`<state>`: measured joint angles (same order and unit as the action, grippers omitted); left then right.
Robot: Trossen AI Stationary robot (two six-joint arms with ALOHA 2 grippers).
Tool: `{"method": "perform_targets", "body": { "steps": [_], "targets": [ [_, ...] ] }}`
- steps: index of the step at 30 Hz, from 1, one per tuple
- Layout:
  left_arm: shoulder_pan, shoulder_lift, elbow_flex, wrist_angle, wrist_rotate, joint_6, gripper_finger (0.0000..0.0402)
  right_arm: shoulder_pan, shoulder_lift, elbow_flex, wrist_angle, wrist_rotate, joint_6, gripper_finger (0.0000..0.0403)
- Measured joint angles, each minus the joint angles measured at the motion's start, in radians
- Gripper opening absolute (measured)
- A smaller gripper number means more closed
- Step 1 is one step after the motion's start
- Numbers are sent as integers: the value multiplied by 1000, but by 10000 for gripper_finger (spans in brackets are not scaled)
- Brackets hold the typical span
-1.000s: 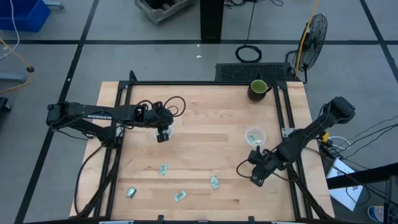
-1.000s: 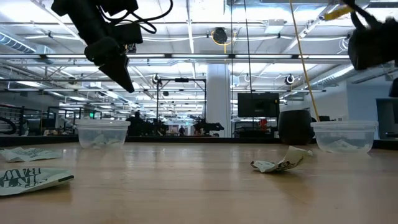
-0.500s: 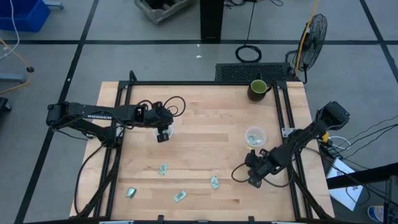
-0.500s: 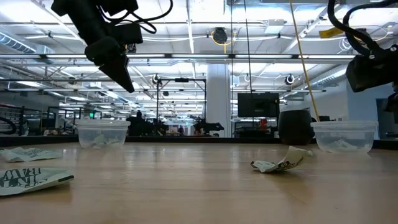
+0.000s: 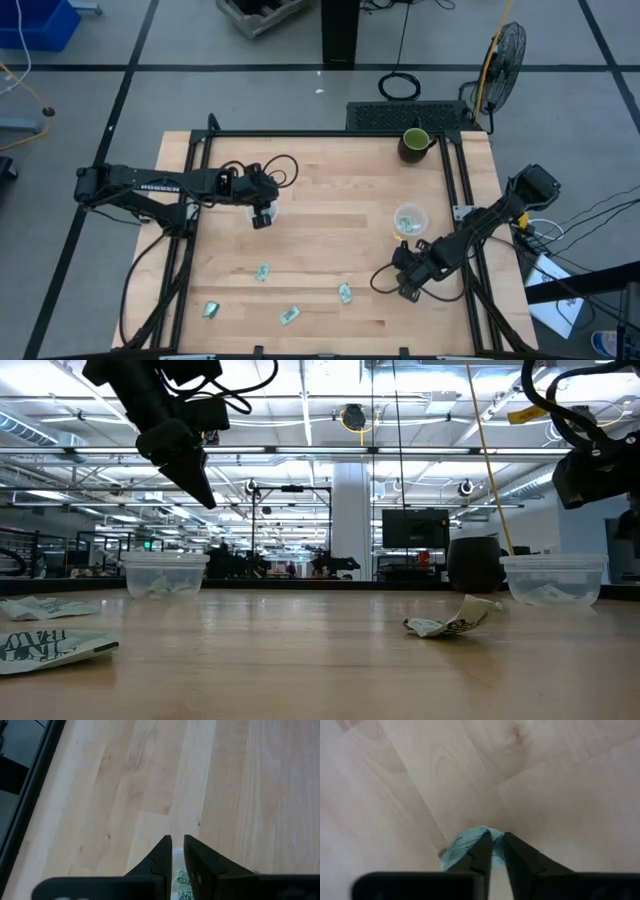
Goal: Pick and place items into bin
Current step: Put the stevia packet into the right transparent bin
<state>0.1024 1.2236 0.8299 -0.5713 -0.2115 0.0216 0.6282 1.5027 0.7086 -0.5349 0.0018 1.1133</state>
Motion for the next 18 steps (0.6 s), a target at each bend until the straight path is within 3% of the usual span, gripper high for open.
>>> {"method": "perform_targets", "body": {
  "steps": [4,7,9,14,18],
  "targets": [
    [0,0,0,0,0,2,51,0,-54,-6,68,23,-1,9],
    [0,0,0,0,0,3,51,0,-114,-7,163,135,-57,13],
    [0,0,0,0,0,3,51,0,-152,-5,206,255,-154,8],
    [0,0,0,10,0,8,51,-21,-224,-3,280,684,-421,4],
    [0,0,0,30,-1,9,51,-97,-271,-3,233,893,-535,4]
  ]
}}
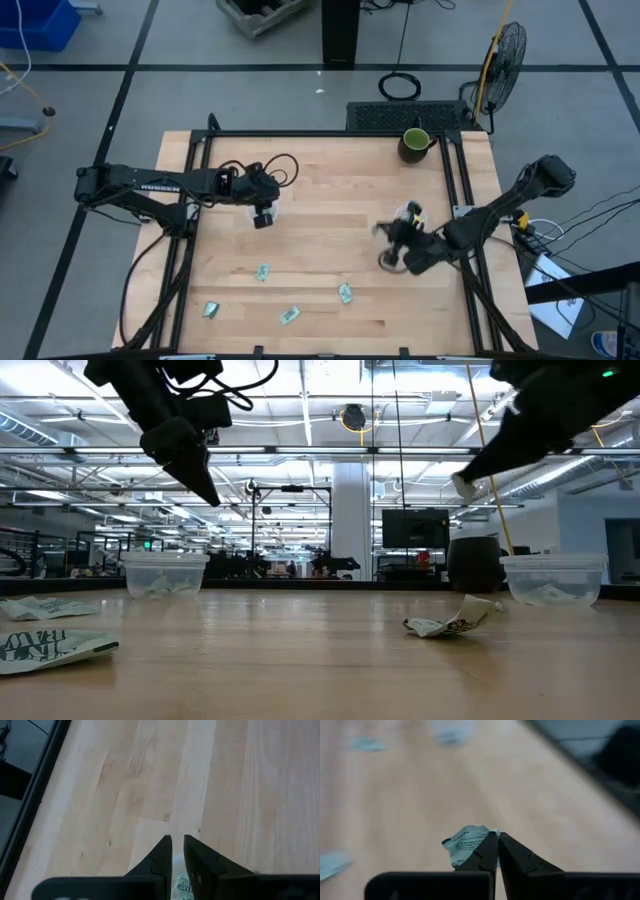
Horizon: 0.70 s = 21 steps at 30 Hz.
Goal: Pick and place items into bin
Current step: Put the stevia packet into the right transparent bin
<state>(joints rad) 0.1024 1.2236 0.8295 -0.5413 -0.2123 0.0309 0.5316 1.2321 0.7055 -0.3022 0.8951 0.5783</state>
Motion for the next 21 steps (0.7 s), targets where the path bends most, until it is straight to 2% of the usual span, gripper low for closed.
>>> {"method": "perform_targets", "body": {
  "steps": [2,4,6,9,11,16,21],
  "targets": [
    [0,0,0,7,0,1,51,-51,-23,0,-57,85,30,2],
    [0,0,0,10,0,1,51,-109,-43,0,-140,85,95,2],
    [0,0,0,18,0,0,51,-169,-60,0,-226,-8,177,3],
    [0,0,0,19,0,1,51,-246,-73,0,-379,-244,262,2],
    [0,0,0,20,0,9,51,-277,-73,0,-473,-354,301,1],
    [0,0,0,22,0,19,51,-326,-73,0,-568,-503,336,1],
    [0,0,0,22,1,13,51,-363,-74,0,-610,-507,335,2]
  ]
}}
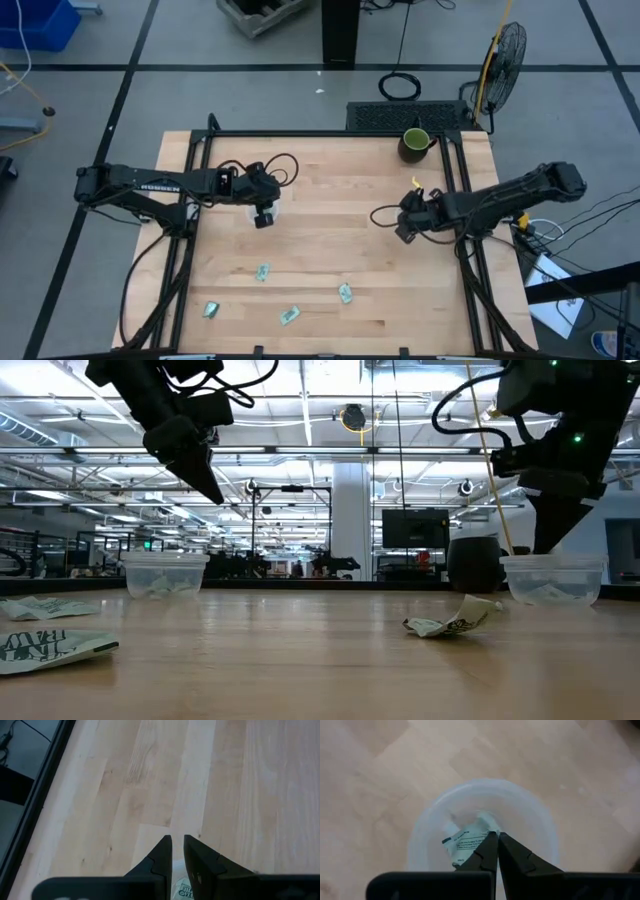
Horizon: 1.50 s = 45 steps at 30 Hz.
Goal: Pick and place items into bin
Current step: Put the stevia packet into the right transparent bin, then put the stevia packet into the left transparent bin
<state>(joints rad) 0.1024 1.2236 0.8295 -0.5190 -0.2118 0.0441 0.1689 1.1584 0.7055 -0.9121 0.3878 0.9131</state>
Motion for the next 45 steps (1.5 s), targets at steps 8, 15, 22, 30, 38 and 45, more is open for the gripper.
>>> {"method": "perform_targets", "body": {
  "steps": [8,15,22,30,38,45],
  "targets": [
    [0,0,0,0,0,0,51,-33,0,0,3,0,13,19],
    [0,0,0,0,0,0,51,-33,3,-9,30,-30,10,50],
    [0,0,0,0,1,0,51,-33,-5,-11,51,-26,-19,52],
    [0,0,0,5,2,-30,51,-30,-98,87,146,-1,-69,51],
    [-8,0,0,23,168,-54,51,10,-101,39,721,-4,-473,51],
    [-101,0,0,-9,447,-19,51,52,54,-107,1270,-203,-678,52]
  ]
}}
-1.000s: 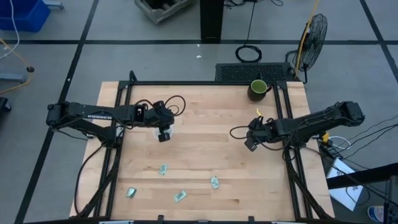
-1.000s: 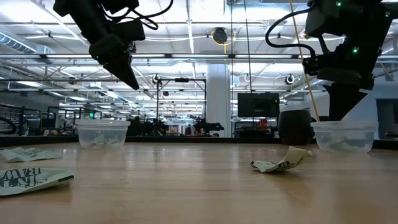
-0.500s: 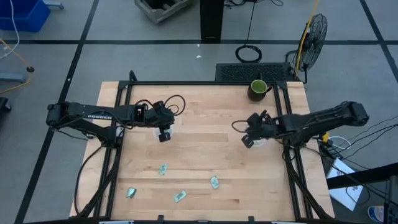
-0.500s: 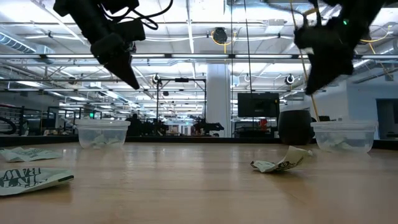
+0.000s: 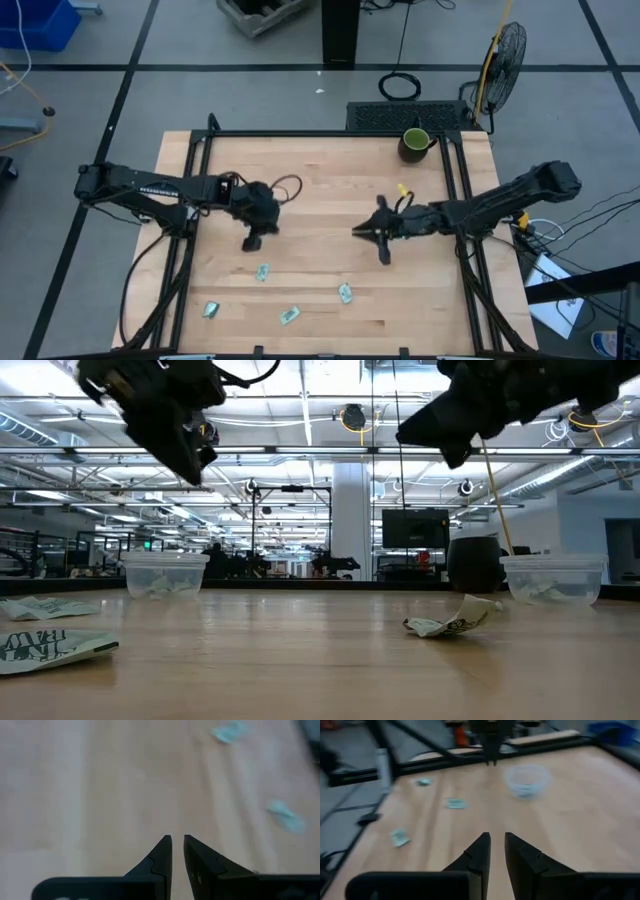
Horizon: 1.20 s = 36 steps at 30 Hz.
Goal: Pick and place items into bin
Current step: Put the stevia packet into the left transparent bin
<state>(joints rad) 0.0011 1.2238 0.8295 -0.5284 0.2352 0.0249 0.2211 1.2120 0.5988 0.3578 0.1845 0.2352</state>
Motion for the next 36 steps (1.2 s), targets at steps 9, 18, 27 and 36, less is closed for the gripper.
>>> {"method": "perform_targets", "body": {
  "steps": [9,18,27,36],
  "targets": [
    [-236,0,-79,-15,19,-481,51,1,171,-69,274,-28,-87,52],
    [-392,0,-181,-9,-39,-910,52,-38,176,-69,295,-28,-142,52],
    [-409,0,-282,103,-91,-1048,99,-38,176,-68,289,-29,-124,52],
    [-409,0,-395,283,-149,-1124,126,-38,176,-68,288,-29,-124,52]
  ]
}}
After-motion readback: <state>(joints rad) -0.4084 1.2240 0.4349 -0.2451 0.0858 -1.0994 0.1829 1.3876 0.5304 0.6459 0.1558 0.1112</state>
